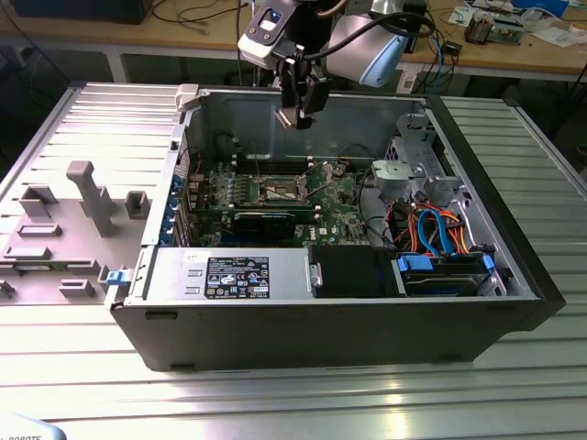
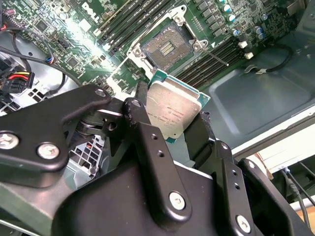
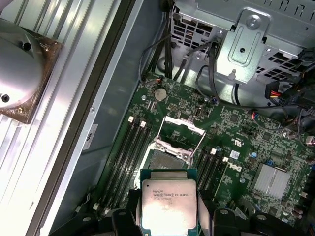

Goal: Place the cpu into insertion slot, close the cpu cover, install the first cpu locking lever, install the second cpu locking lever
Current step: 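Place the cpu into insertion slot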

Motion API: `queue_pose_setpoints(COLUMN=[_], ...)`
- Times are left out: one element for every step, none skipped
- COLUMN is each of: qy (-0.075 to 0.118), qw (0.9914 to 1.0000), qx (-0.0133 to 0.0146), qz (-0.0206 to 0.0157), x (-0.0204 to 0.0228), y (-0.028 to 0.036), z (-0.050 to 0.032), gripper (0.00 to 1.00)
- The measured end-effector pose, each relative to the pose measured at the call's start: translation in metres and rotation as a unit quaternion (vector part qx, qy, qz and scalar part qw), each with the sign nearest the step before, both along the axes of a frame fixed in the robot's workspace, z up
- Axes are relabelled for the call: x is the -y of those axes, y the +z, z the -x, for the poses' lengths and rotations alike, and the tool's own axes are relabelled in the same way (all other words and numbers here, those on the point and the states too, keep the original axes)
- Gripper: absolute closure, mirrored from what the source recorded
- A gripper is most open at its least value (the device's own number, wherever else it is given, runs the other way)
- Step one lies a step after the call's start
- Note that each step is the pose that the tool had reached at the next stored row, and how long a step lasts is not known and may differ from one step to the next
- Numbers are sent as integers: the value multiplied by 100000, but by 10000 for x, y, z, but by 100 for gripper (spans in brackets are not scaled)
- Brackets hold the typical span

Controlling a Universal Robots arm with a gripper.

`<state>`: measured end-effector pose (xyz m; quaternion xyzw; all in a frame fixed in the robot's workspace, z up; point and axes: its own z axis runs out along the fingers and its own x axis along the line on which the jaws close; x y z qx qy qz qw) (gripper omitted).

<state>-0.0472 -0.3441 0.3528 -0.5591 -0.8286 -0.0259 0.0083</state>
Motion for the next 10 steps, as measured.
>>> queue_pose_setpoints(qy=[-21, -53, -88, -215, -419, -722, -1766, -2587, -3322, -3713], qw=[100000, 100000, 100000, 100000, 99999, 99997, 99984, 99967, 99945, 99931], qx=[0, -2, -1, -2, -2, 0, -2, -4, -1, -3], qz=[-1, 0, 0, 1, -1, -4, -1, 2, -1, 2], x=[0, 0, 0, 0, 0, 0, 0, 0, 0, 0], y=[0, 0, 0, 0, 0, 0, 0, 0, -2, -4], z=[0, 0, 0, 0, 0, 0, 1, 2, 3, 8], gripper=[46, 46, 46, 46, 46, 46, 46, 46, 46, 46])
